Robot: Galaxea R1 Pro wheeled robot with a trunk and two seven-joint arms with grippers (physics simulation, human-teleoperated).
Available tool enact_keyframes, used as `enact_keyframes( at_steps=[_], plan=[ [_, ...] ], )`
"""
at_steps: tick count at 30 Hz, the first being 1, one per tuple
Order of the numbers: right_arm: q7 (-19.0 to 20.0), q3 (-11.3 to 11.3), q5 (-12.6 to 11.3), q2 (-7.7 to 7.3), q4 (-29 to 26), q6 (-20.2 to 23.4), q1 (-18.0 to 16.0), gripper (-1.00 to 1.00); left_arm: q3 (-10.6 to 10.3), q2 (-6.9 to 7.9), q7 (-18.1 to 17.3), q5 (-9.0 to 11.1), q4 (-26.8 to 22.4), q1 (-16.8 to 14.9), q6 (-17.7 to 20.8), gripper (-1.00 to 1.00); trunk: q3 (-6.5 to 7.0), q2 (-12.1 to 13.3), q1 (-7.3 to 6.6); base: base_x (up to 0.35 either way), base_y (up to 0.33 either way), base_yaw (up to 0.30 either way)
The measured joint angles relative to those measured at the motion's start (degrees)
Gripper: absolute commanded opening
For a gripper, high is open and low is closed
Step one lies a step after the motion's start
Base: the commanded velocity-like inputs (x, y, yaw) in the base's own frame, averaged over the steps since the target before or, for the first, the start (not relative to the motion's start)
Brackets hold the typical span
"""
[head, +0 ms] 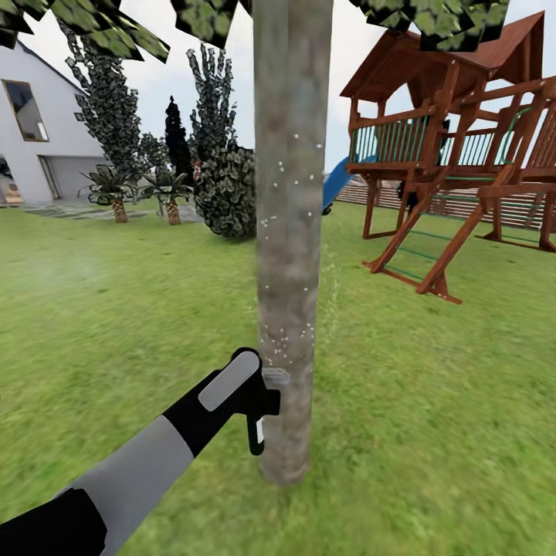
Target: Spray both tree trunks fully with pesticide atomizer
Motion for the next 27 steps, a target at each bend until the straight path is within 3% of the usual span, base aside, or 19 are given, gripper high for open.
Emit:
enact_keyframes(
  at_steps=[27],
  plan=[
    [-0.01,0.00,-0.15,-0.06,-0.02,0.00,0.01,-1.00,-0.19,0.07,-0.36,0.02,0.01,-0.01,-0.03,-1.00,0.00,0.00,0.00,0.000,0.333,-0.235]
  ],
)
